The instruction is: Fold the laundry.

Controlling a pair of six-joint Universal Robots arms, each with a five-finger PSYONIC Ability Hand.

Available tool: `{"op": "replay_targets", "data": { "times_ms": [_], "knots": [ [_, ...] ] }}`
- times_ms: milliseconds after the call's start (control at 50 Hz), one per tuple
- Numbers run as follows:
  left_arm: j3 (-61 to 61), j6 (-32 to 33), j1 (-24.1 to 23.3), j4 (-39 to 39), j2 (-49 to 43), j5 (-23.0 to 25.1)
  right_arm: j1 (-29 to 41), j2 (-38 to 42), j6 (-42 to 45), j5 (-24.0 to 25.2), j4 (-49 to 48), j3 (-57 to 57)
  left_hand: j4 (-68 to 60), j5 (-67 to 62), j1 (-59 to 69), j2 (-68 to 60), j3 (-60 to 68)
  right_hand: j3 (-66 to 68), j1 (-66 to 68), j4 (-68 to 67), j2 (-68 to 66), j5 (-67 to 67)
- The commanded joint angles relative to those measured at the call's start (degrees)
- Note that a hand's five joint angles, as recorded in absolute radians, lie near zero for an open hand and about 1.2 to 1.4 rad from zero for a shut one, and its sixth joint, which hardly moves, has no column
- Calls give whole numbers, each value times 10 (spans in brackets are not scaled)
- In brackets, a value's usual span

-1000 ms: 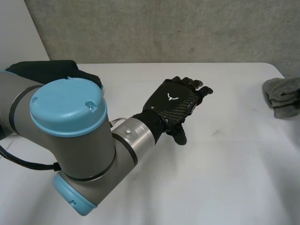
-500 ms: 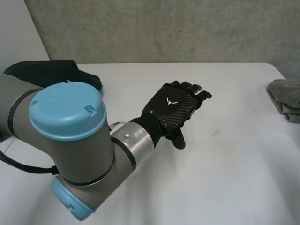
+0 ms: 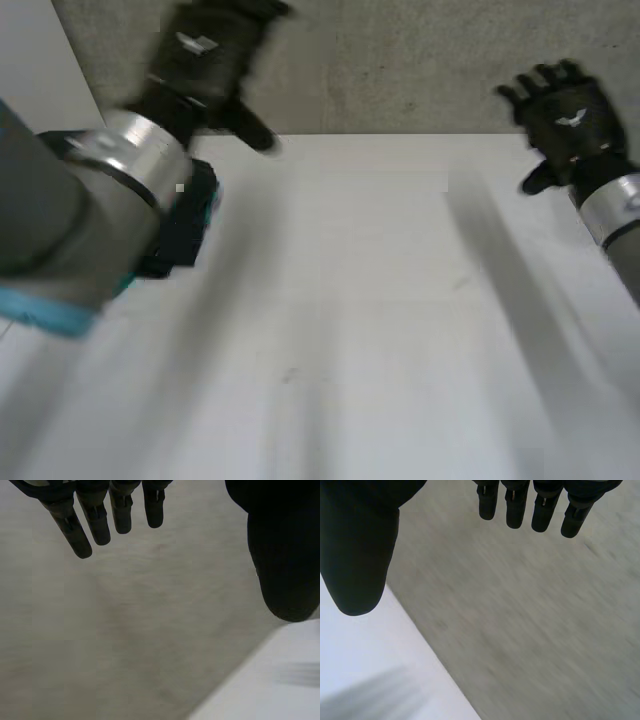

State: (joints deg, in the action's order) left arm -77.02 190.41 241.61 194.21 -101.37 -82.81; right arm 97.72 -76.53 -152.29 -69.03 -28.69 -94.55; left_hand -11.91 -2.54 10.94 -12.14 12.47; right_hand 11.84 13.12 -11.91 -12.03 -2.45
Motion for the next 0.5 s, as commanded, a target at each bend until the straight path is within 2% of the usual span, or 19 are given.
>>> {"op": "replay_targets", "data": {
  "times_ms": [20,80,120,180,280,300,320,380,400,440,500],
  "knots": [
    [37,65,185,14,-71,4,60,-59,1,67,77,-99,-7,0,16,-4,1,-18,-31,19,20,24],
    [60,112,227,7,-122,15,73,-62,6,67,121,-109,-5,1,15,-3,-1,-18,-31,19,20,24],
    [89,166,258,3,-176,37,78,-57,15,67,151,-118,-5,1,15,-3,-1,-18,-31,19,20,24],
    [125,240,283,2,-249,72,76,-57,38,66,168,-129,-3,3,13,-1,-2,-18,-31,19,20,24],
    [174,311,294,2,-328,94,67,-55,60,68,167,-140,-27,-20,36,-24,21,-18,-31,19,20,24],
    [179,313,294,3,-335,95,65,-53,60,68,166,-141,-60,-54,70,-58,54,-18,-31,19,20,24],
    [187,312,294,5,-344,99,63,-48,60,67,166,-141,-159,-152,168,-156,153,-18,-31,19,20,24],
    [188,307,290,6,-347,106,60,-42,60,66,166,-142,-330,-324,340,-328,325,-18,-31,19,20,24],
    [188,299,285,8,-346,111,57,-39,60,65,166,-143,-499,-493,509,-497,494,-18,-31,19,20,24],
    [187,285,278,8,-343,113,55,-38,60,64,167,-143,-680,-674,690,-678,674,-18,-31,19,20,24],
    [183,256,250,9,-328,112,51,-40,60,56,166,-143,-681,-675,691,-679,675,-18,-31,19,20,24]
  ]
}}
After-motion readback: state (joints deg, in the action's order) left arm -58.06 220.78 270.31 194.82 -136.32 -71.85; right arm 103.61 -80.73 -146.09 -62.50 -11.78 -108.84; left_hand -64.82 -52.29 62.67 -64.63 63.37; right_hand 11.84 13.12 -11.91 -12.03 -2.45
